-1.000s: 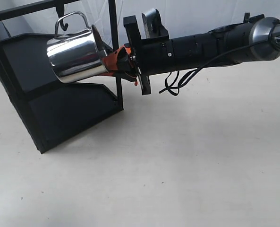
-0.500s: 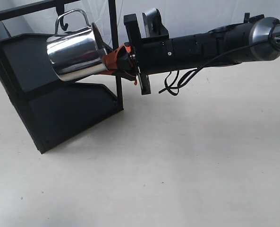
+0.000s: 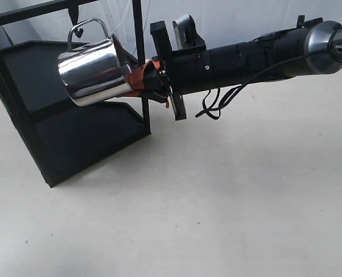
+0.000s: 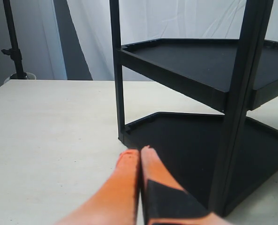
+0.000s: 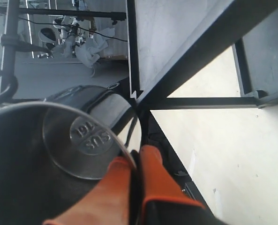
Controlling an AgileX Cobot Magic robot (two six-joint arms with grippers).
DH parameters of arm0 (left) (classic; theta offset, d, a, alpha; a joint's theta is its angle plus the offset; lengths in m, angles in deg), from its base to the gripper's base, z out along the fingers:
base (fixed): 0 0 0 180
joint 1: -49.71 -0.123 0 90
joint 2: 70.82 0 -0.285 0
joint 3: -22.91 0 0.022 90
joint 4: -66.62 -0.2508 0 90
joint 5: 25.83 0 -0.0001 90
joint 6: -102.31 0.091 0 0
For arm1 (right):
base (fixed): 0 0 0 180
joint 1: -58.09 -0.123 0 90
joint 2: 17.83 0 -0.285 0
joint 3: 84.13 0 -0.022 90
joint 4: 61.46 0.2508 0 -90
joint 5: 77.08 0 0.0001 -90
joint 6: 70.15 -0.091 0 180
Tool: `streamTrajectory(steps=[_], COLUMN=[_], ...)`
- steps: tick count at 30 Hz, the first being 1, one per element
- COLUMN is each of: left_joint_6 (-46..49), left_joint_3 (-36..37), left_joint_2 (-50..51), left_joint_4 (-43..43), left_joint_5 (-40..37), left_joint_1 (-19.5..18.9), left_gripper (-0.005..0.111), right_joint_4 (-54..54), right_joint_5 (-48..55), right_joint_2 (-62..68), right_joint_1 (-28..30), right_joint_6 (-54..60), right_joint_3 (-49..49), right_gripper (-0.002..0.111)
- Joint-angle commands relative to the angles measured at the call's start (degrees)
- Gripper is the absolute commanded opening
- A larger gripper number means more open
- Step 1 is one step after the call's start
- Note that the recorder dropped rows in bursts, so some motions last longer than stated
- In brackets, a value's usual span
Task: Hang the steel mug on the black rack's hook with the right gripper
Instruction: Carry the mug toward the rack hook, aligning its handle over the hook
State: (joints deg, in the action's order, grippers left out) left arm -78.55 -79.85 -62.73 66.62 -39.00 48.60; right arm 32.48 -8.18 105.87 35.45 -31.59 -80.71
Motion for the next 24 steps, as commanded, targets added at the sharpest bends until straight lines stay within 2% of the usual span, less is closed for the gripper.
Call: streamTrajectory(steps=[1, 7, 14, 24], left_joint_6=[-0.1, -0.1, -0.1, -0.1], left_joint_3=[-0.02, -0.02, -0.02, -0.02], left_joint_2=[-0.3, -0.3, -0.3, -0.3], left_joint_4=[0.38, 0.38, 0.38, 0.38], left_joint_5=[-0.07, -0.07, -0.07, -0.07], left_joint_1=[0.07, 0.07, 0.07, 0.07], left_gripper=[0.002, 0.002, 0.002, 0.002], right_joint_4=[0.23, -0.45, -6.39, -2.08], right_joint_5=[1.06, 1.06, 1.06, 1.06], right_joint_2=[-0.15, -0.15, -0.15, -0.15], right_joint_1=[0.27, 0.27, 0.27, 0.27], right_joint_6=[-0.86, -1.5, -4.54, -4.11], right_joint_3=[-0.28, -0.28, -0.28, -0.28], right_gripper=[-0.001, -0.001, -0.001, -0.001])
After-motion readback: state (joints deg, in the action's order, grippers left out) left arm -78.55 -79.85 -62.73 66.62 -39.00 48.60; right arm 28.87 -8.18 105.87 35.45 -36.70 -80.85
